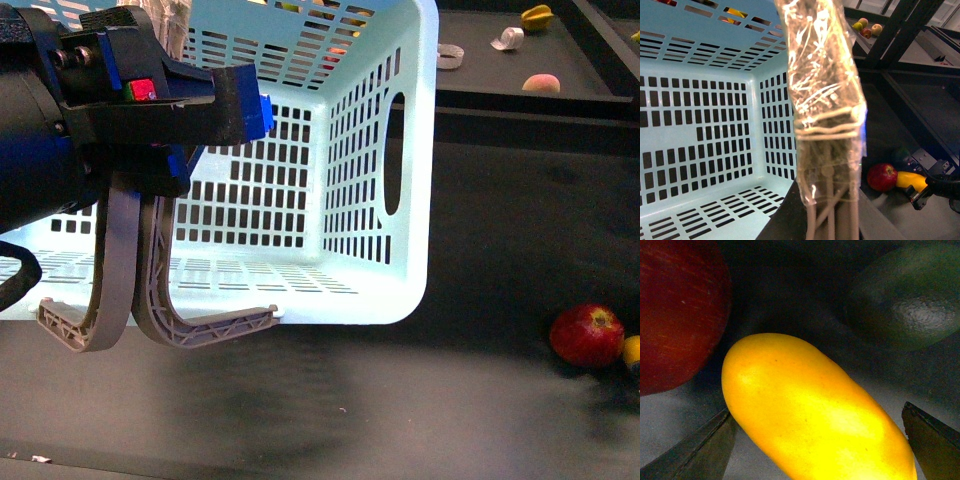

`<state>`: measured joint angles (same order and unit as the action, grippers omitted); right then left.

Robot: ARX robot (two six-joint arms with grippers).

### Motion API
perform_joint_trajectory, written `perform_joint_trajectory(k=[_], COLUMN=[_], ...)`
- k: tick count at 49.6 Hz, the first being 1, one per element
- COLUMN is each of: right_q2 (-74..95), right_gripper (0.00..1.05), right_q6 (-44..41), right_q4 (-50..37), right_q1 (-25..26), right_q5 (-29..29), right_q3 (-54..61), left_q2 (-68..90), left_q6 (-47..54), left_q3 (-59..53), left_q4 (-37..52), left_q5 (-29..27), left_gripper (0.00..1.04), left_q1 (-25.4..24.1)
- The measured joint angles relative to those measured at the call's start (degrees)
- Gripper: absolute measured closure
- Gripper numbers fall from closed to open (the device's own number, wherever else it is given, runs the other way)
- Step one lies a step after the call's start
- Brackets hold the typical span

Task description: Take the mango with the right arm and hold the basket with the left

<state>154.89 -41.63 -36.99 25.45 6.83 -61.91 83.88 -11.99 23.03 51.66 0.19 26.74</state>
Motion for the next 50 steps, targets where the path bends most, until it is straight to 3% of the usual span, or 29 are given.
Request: perform_joint_trajectory(k=[17, 50], right_q2=[0.87, 2.19], right_gripper=[0.08, 0.08], right_q6=[0.09, 3.98], right_q4=[3.23, 2.08], right_q1=[-0.22, 1.22], right_q5=[2.08, -0.63], right_q3=[-0.37, -1.68], left_q2=[0.0, 0.0], left_q6=[0.0, 0.0], left_q3=[0.0, 0.0], left_q4=[0.0, 0.0], left_q5=[-0.09, -0.09], left_gripper=[0.99, 0.99], left_q1=[0.0, 0.0])
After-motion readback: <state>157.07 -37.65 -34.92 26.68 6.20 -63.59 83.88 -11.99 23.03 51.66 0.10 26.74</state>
